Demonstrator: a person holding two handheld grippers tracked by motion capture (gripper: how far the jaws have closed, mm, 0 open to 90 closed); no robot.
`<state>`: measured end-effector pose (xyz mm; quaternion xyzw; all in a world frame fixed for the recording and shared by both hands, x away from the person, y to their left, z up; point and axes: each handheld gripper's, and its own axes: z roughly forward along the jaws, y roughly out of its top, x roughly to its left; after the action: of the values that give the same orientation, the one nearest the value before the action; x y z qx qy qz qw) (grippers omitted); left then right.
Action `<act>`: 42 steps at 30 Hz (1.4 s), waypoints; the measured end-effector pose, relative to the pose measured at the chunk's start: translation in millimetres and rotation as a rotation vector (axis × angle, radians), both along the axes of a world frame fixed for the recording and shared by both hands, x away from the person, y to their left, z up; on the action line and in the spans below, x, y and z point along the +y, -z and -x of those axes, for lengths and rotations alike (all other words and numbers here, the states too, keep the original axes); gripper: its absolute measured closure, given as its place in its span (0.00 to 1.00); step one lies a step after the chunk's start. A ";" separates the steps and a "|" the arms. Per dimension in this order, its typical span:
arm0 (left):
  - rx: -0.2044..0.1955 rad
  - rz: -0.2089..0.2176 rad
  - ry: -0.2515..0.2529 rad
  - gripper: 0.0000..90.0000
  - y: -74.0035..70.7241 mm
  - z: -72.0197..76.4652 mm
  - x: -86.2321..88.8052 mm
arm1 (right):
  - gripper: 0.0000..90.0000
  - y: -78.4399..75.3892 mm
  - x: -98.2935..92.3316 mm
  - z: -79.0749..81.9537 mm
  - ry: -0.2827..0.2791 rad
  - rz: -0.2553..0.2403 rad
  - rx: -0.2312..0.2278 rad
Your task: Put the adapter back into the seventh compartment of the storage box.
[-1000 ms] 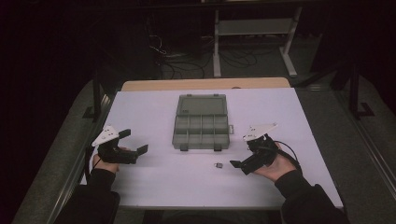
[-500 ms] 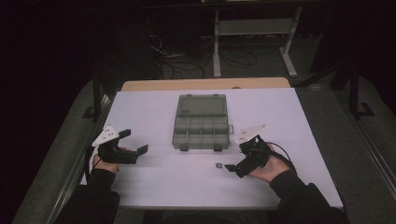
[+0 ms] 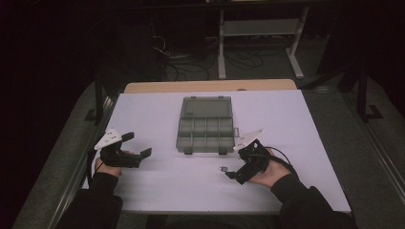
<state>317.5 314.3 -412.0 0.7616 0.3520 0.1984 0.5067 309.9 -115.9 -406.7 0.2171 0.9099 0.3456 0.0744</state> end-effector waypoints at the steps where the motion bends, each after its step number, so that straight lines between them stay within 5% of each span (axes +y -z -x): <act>1: 0.000 0.000 0.000 0.00 0.0 0.0 0.0 | 0.00 0.0 0.6 -0.1 0.001 -0.001 0.002; 42: 0.001 -0.004 0.007 0.00 0.3 -0.3 -0.1 | 0.00 26.0 30.2 -8.0 -0.073 0.076 0.066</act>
<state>317.8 314.1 -412.3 0.7640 0.3493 0.1969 0.5054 317.9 -85.7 -432.7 0.1920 0.9316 0.3060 0.0401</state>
